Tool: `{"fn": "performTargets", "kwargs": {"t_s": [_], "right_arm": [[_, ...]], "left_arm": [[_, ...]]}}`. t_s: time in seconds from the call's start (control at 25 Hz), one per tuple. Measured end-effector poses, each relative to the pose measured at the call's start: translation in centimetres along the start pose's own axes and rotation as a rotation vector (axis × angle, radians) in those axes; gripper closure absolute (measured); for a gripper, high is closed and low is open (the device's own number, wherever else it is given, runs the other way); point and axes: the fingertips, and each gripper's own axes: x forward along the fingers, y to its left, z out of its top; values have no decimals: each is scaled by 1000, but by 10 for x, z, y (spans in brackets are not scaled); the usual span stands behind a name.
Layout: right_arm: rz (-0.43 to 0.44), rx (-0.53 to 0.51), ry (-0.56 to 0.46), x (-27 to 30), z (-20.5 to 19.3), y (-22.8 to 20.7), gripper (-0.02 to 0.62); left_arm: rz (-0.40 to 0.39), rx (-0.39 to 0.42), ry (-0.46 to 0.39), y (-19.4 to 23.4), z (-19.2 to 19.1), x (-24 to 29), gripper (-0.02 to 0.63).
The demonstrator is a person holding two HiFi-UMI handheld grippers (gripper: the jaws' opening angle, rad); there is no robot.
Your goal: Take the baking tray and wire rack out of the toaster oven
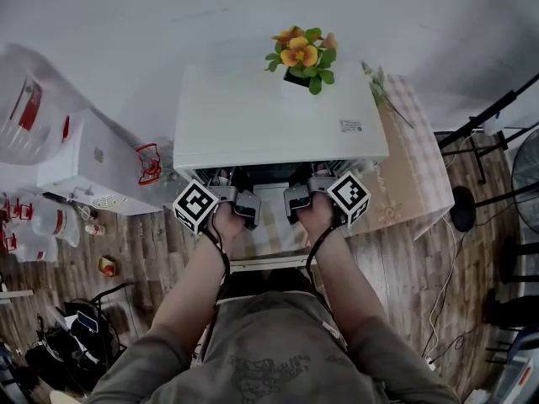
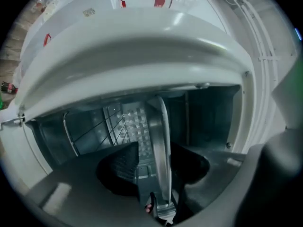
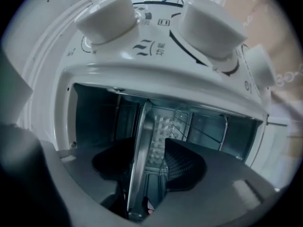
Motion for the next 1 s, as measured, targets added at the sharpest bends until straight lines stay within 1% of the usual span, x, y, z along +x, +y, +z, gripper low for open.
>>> {"fn": "performTargets", "kwargs": {"t_s": [0.12,0.16,0.2,0.24,0.28,0.44,0.6,0.88,1.0], "right_arm": [[5,14,-14,3,3,1,409],[9,12,-15,3,3,3,444],[12,11,-14,3,4,4,459],[14,16,-12,3,4,4,481],[11,30,-10,2,4,4,486],[-19,87,-6,-4,3,2,502],[-40,92,9,-20,-3,1,505],[-81,94,50,-57,-12,0,509],[-98,102,59,-69,-17,0,512]], "left_arm": [[-13,-5,-1,-2,4,5,427],[-15,-2,-4,-3,6,6,444],[-16,0,-8,-3,8,6,462],[-16,-1,-12,-3,9,6,494],[-16,-7,-14,-3,9,6,520],[-13,-48,-2,-5,4,1,526],[29,-47,21,-4,-3,-15,532],[56,-76,34,-8,-18,-49,540],[75,-69,50,-9,-22,-62,541]]}}
